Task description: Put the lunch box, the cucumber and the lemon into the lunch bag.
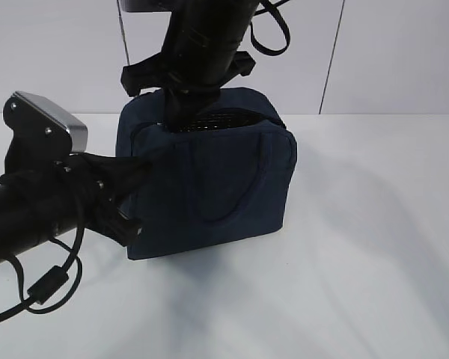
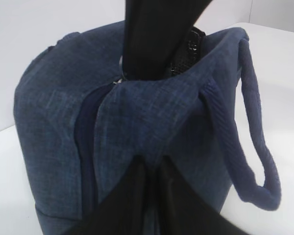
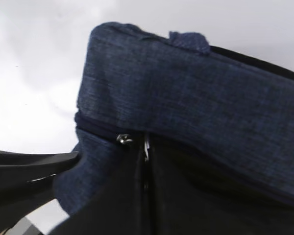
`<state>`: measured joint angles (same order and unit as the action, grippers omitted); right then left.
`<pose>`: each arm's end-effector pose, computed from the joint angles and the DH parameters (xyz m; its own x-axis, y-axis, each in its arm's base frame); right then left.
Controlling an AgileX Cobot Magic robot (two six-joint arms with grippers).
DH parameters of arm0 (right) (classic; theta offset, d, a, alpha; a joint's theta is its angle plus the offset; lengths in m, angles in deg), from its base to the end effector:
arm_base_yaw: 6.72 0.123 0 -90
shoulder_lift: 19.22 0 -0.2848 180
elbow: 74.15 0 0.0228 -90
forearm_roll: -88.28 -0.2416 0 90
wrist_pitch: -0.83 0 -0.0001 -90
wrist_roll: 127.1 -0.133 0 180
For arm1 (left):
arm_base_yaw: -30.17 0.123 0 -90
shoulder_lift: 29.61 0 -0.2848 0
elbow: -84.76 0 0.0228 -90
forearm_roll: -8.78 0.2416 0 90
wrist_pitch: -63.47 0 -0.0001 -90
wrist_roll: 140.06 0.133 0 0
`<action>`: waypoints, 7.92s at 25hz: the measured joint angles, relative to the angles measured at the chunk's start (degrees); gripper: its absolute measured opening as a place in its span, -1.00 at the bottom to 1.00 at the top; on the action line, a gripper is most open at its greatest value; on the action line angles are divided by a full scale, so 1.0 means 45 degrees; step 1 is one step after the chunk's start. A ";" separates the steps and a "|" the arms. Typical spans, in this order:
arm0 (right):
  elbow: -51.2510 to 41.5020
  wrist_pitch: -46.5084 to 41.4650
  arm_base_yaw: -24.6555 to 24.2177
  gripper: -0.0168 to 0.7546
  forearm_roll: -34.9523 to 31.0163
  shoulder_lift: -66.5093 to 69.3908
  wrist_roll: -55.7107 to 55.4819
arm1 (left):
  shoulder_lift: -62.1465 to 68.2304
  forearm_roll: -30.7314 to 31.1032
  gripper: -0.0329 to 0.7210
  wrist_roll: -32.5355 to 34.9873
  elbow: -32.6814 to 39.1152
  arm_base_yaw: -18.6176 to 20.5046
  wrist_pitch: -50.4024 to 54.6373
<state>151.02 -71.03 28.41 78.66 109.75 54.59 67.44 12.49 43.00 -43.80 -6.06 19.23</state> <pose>0.3734 0.2885 0.2737 -0.7580 -0.5053 -0.4125 -0.6047 0.7814 0.1540 0.2460 -0.1877 0.1787 -0.1360 0.2231 -0.9653 0.6425 0.7615 0.0855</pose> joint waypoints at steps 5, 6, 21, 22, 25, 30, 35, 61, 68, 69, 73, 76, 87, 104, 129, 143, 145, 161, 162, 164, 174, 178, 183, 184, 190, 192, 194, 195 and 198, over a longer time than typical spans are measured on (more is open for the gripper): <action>0.0000 0.0062 0.0000 -0.90 0.0795 0.0000 0.0026 | 0.0000 0.0000 -0.87 0.0000 0.0000 0.0000 -0.0105; 0.0000 0.0062 0.0000 -0.90 0.0959 0.0000 0.0026 | 0.0000 -0.0053 -0.87 0.0000 0.0000 0.0000 -0.0155; 0.0000 0.0188 0.0000 -0.90 0.2011 0.0000 -0.0228 | 0.0050 -0.1315 -0.87 0.0305 0.0000 0.0000 -0.0667; 0.0000 0.0188 0.0000 -0.90 0.2010 0.0000 -0.0254 | 0.0050 -0.1374 -0.87 0.0383 0.0000 0.0000 -0.0664; 0.0000 0.0194 0.0000 -0.90 0.1817 0.0000 -0.0275 | 0.0050 -0.1419 -0.87 0.0486 0.0000 0.0000 -0.0664; 0.0000 0.0194 0.0000 -0.90 0.1438 0.0000 -0.0275 | 0.0050 -0.1552 -0.87 0.0512 0.0051 0.0000 -0.0685; 0.0000 0.0171 -0.0020 -0.90 0.0968 -0.0455 -0.0275 | 0.0050 -0.1579 -0.87 0.0512 0.0051 0.0000 -0.0685; -0.1325 0.0267 -0.0020 -0.90 0.1673 -0.1080 -0.0650 | 0.0050 -0.1474 -0.87 0.0520 0.0051 0.0000 -0.0812; -0.1325 0.0267 0.0003 -0.90 0.1602 -0.1080 -0.0669 | 0.0050 -0.1371 -0.87 0.0540 0.0051 0.0000 -0.0852; -0.1325 0.0267 0.0003 -0.90 0.1463 -0.1080 -0.0595 | 0.0050 -0.1361 -0.87 0.0540 0.0051 0.0000 -0.0852; -0.1325 0.0267 -0.0020 -0.90 0.0894 -0.1080 -0.0376 | 0.0050 -0.1037 -0.87 0.0540 0.0051 0.0000 -0.0852; -0.1373 0.0244 -0.0020 -0.90 0.0811 -0.1080 -0.0376 | 0.0050 -0.0560 -0.87 0.0540 0.0051 0.0000 -0.0852; -0.1398 0.0149 -0.0020 -0.90 0.0640 -0.1080 -0.0020 | 0.0050 0.0729 -0.88 0.0540 0.0051 0.0000 -0.0852; -0.1398 0.0106 -0.0020 -0.90 0.1049 -0.1080 -0.0032 | 0.0100 0.1491 -0.88 0.0540 0.0051 0.0000 -0.0944; -0.1398 0.0078 -0.0020 -0.90 0.2138 -0.1338 -0.0376 | 0.0197 0.1227 -0.88 0.0540 0.0051 0.0000 -0.1150; -0.2526 0.0259 0.0002 -0.90 0.2592 -0.1753 -0.0376 | 0.0226 0.1151 -0.88 0.0540 0.0051 0.0000 -0.1223; -0.2526 0.0259 0.0002 -0.90 0.2599 -0.1759 -0.0376 | 0.0226 0.1151 -0.88 0.0540 0.0051 0.0000 -0.1242; -0.2526 0.0259 -0.0020 -0.90 0.0844 -0.1807 0.0718 | 0.0226 0.1528 -0.88 0.0354 0.0051 0.0000 -0.1242; -0.2526 0.0267 -0.0020 -0.90 0.0844 -0.1807 0.0718 | 0.0226 0.1624 -0.88 0.0291 0.0051 0.0000 -0.1242; -0.2526 0.0430 -0.0020 -0.90 0.0844 -0.1807 0.0736 | 0.0226 0.1818 -0.88 0.0167 0.0051 0.0000 -0.1242; -0.2526 0.0930 -0.0020 -0.90 0.0375 -0.1807 0.1133 | 0.0226 0.2309 -0.88 -0.0167 0.0051 0.0000 -0.1242; -0.2526 0.0930 -0.0020 -0.90 0.0375 -0.1807 0.1163 | 0.0226 0.2309 -0.87 -0.0680 0.0051 0.0000 -0.1242; -0.2526 0.0930 -0.0036 -0.90 0.0375 -0.1807 0.1206 | 0.0226 0.2331 -0.59 -0.0748 0.0051 0.0000 -0.1330; -0.2526 0.0930 -0.0036 -0.90 0.0375 -0.1807 0.1192 | 0.0226 0.2361 -0.45 -0.0748 0.0051 0.0000 -0.1383; -0.2526 0.0930 -0.0036 -0.90 0.0354 -0.1807 0.1258 | -0.0133 0.2355 0.25 -0.0995 0.0051 0.0000 -0.1551; -0.2526 0.0930 -0.0036 -0.90 0.0325 -0.1807 0.1290 | -0.0510 0.2261 0.32 -0.1238 0.0051 0.0000 -0.1301; -0.2526 0.0906 -0.0036 -0.90 0.0325 -0.1807 0.1319 | -0.1080 0.2010 0.34 -0.1349 0.0051 0.0000 -0.0643; -0.2526 0.0880 -0.0036 -0.90 0.0325 -0.1807 0.1319 | -0.1420 0.1770 0.34 -0.1347 0.0051 0.0000 -0.0114; -0.2526 0.0860 -0.0036 -0.90 0.0320 -0.1807 0.1319 | -0.2340 0.0870 0.35 -0.1425 0.0051 0.0202 0.1325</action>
<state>139.65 -67.16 28.24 80.10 101.61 60.52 56.91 16.41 36.59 -43.57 -5.16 25.19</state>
